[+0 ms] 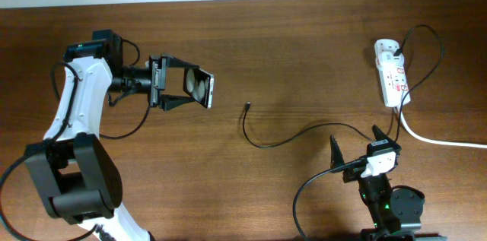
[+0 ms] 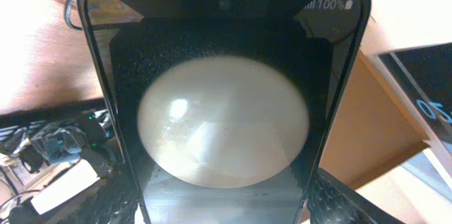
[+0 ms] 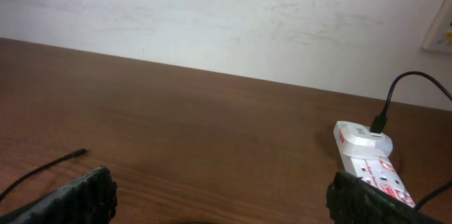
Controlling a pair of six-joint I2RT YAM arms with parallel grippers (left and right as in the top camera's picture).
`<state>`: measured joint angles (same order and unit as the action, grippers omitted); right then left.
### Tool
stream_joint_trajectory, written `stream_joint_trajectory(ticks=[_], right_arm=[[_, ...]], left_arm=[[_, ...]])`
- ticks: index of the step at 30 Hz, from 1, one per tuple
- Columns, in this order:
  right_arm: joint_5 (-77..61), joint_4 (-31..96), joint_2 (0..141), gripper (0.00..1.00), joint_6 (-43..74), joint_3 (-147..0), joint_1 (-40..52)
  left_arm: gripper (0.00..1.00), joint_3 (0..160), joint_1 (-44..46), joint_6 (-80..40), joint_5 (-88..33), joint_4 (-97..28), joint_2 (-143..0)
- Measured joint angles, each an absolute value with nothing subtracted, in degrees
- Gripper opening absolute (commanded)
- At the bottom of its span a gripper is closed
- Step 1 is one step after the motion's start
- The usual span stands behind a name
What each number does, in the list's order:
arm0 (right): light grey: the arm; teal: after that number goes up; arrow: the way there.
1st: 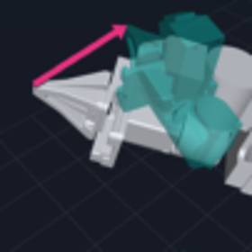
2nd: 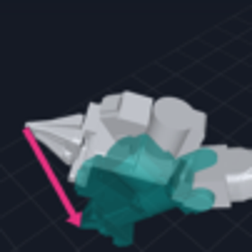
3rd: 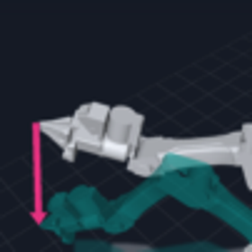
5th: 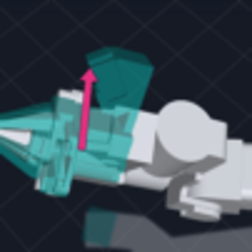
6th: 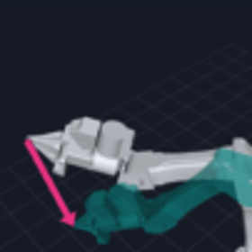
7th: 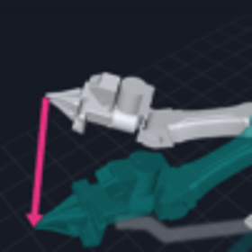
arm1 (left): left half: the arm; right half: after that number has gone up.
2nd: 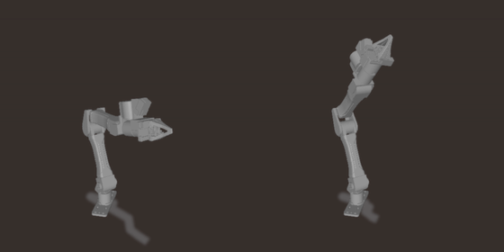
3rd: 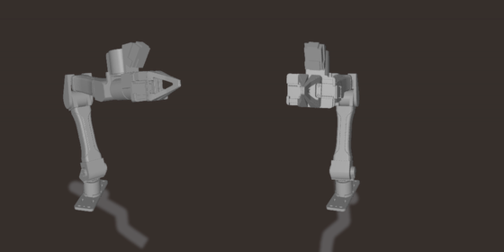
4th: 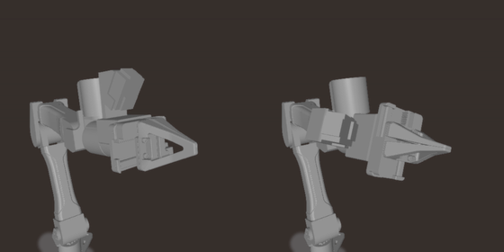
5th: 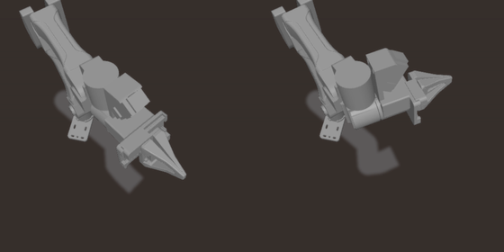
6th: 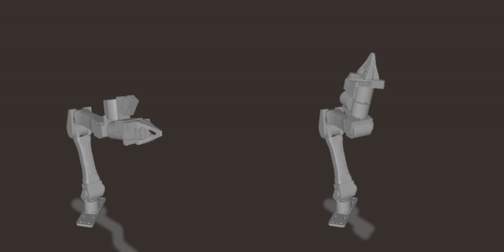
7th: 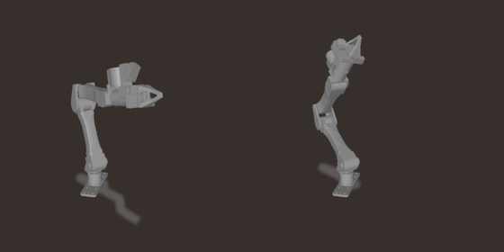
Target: Plug charger to phone and switch on socket
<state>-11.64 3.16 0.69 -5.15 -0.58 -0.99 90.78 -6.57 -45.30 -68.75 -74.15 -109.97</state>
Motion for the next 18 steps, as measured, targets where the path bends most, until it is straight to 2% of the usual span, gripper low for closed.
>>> stream_joint_trajectory(ticks=[5, 11, 18], right_arm=[[-11.66, 2.98, 0.69, 0.99, -5.15, -0.58, -0.99], [-19.07, -0.56, 0.69, 0.99, -5.15, -0.58, -0.99], [-25.47, -0.69, 1.10, 0.99, -5.17, -0.75, -0.99]], left_arm=[[0.00, 90.78, -6.57, -45.32, -61.63, -74.15, -109.97], [0.00, 90.78, -5.93, -48.34, -41.85, -73.19, -109.97], [0.00, 90.78, -0.82, -54.92, -25.10, -71.05, -109.97]])
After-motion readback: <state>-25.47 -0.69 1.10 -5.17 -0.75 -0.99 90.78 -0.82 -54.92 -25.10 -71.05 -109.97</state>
